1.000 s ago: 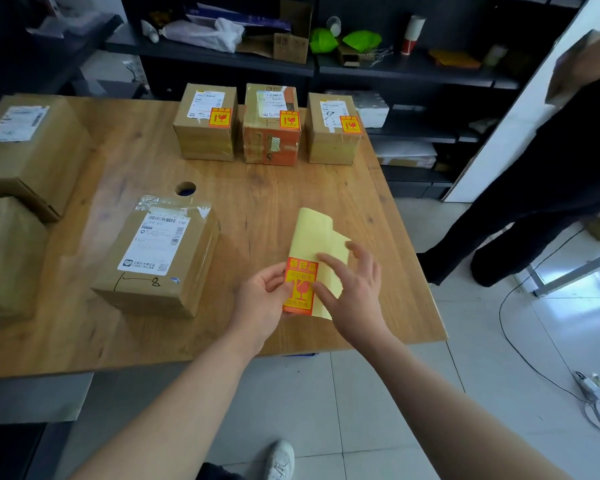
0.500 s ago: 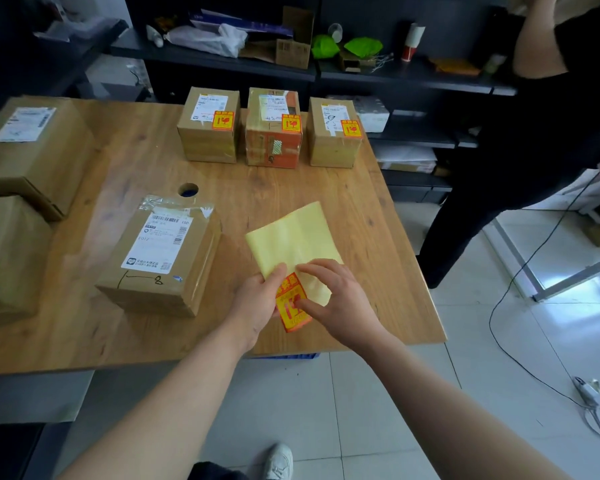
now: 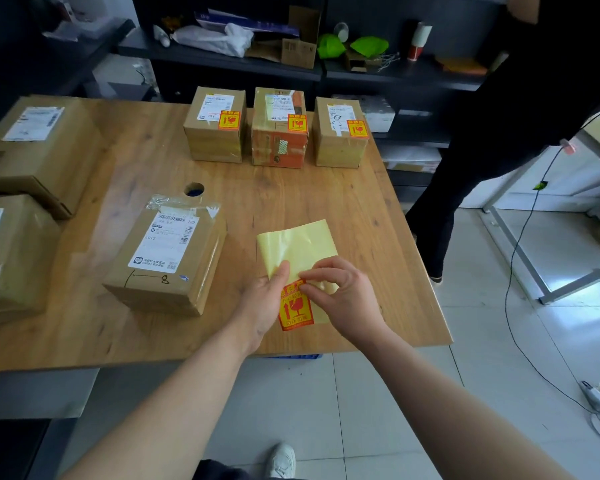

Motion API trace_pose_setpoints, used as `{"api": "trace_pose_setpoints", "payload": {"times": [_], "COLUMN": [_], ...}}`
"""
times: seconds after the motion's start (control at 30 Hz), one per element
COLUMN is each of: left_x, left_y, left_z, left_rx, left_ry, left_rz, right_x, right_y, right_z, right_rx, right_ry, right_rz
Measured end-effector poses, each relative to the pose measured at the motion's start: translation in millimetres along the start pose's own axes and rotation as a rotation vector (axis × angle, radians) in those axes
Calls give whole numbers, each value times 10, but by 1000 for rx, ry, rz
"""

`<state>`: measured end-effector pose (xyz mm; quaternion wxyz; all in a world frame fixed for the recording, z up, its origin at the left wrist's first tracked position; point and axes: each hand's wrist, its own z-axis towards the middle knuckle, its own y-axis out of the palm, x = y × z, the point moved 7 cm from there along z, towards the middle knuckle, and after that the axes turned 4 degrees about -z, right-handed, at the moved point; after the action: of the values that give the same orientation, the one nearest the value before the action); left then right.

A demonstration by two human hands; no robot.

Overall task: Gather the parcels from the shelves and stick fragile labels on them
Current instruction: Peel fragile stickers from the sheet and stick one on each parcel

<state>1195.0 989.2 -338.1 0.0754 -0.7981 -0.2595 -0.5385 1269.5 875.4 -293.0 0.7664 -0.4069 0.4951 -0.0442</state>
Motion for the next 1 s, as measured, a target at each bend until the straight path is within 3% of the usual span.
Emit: {"api": "trace_pose_setpoints", "payload": {"times": [0.23,0.67,0.87,1.0], "left_x": [-25,-96,-167,-200], "left_y": [-11,-23,-135,-321], "left_z": [23,124,195,233], "left_rx": [-23,-19,73,162], "left_ry": [16,-31,-112,-183], "left_rz": [124,105,95,55], "right_x": [43,46,86,140], "right_y": [8,44,118,-27], "right_z": [70,100,66,69], "right_rx": [-97,-198,-331,-343], "right_ry": [28,78,127,200], "right_rz": [2,-54,6,170]}}
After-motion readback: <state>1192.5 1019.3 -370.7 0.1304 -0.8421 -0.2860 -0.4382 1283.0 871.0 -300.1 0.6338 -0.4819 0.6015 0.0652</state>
